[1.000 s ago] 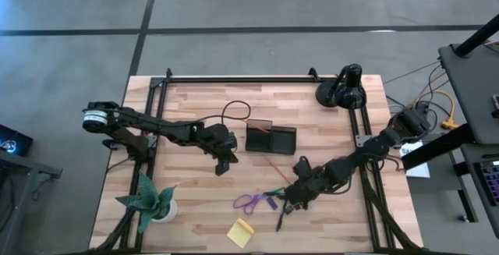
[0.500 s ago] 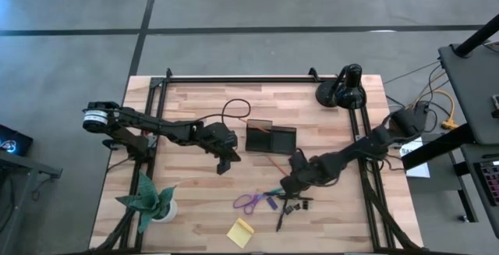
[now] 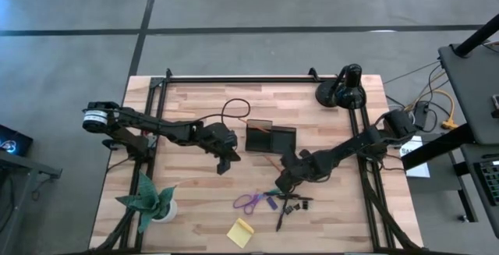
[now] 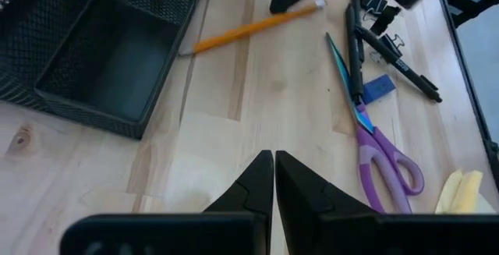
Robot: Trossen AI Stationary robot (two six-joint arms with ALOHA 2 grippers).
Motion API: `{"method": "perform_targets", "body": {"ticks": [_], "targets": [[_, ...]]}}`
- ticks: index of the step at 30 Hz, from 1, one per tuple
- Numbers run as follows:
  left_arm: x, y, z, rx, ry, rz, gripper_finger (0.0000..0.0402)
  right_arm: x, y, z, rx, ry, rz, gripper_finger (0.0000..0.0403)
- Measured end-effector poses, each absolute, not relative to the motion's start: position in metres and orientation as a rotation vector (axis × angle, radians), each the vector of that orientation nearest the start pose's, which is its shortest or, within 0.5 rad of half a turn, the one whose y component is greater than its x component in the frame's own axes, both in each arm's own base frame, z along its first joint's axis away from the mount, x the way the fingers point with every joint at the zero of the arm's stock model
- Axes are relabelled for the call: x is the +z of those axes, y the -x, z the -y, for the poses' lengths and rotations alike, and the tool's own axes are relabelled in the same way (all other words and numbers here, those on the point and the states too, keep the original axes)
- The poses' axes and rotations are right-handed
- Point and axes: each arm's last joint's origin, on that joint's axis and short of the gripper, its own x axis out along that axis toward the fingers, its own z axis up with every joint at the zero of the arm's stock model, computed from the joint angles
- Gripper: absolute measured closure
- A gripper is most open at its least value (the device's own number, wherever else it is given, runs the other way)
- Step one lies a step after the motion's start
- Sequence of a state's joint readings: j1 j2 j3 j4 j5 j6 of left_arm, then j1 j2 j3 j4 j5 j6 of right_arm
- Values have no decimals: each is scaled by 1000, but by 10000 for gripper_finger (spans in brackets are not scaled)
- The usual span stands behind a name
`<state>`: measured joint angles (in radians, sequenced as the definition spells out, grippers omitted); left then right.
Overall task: Pick and place office supplies into organizer
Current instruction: Put the yellow pencil into the black desk organizer
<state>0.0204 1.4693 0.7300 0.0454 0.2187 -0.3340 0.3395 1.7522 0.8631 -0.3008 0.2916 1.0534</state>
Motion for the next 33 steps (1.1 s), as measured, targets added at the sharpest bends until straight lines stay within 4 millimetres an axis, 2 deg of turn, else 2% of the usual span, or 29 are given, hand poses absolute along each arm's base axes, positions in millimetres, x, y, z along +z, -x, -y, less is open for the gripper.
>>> {"method": "perform_targets", "body": {"ticks": [8, 10, 12, 16, 19, 22, 27, 33], "targets": [[184, -289, 0, -56, 397, -714, 401, 127, -305, -106, -165, -501, -1002, 394], [184, -289, 0, -56, 397, -715, 401, 126, -305, -106, -140, -499, -1020, 394], [184, -289, 0, -56, 397, -716, 401, 126, -305, -105, -176, -517, -1016, 394], [184, -289, 0, -60, 398, -716, 401, 126, -302, -100, -374, -579, -953, 394], [184, -288, 2, -139, 426, -727, 401, 126, -303, -97, -461, -611, -903, 394], [181, -289, 7, -231, 455, -754, 401, 126, -303, -94, -487, -623, -890, 394], [167, -293, 15, -248, 458, -813, 394, 126, -303, -94, -489, -623, -890, 394], [151, -302, 27, -184, 642, -895, 364, 129, -305, -97, -491, -719, -892, 394]]}}
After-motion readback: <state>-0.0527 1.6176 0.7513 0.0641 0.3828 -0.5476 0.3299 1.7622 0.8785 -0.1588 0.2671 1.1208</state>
